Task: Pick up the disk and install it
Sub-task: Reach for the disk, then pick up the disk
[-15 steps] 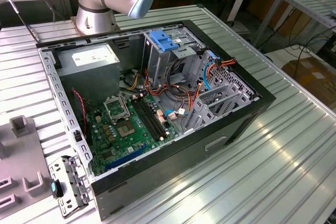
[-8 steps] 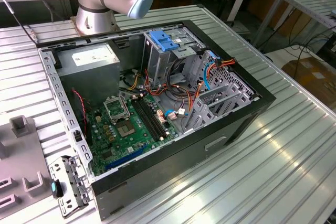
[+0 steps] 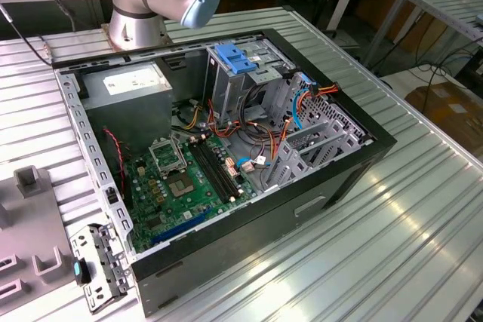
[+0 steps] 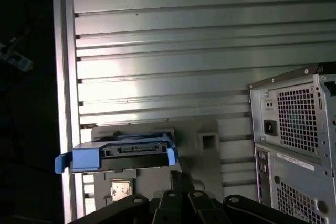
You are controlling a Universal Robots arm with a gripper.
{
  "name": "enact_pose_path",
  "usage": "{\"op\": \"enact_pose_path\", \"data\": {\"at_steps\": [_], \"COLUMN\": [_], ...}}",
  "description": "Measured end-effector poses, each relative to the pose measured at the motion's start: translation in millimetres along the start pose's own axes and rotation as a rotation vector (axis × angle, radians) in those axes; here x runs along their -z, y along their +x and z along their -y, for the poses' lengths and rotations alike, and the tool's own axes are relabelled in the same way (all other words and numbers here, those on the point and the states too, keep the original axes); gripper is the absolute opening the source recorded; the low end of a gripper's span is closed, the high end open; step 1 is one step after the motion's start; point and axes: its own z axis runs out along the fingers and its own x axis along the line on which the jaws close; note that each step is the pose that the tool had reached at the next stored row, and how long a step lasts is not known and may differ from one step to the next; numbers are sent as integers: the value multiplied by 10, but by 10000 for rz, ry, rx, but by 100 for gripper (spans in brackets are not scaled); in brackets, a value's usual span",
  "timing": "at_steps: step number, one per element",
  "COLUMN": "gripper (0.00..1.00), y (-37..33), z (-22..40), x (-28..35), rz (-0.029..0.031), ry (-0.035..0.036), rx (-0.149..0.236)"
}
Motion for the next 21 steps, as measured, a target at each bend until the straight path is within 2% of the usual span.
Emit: {"op": "enact_pose_path", "data": {"at_steps": [1,2,6,10,13,21], "gripper": [11,11,11,11,11,11], "y": [45,131,317,563,703,714], "z": [2,9,25,44,56,57], "x": [-5,-17,-39,-68,-87,-93], "rz": [-3,-7,-20,-50,-67,-74], "ry": [2,1,2,5,7,7], "rx": [0,1,-1,-2,-3,-3]}}
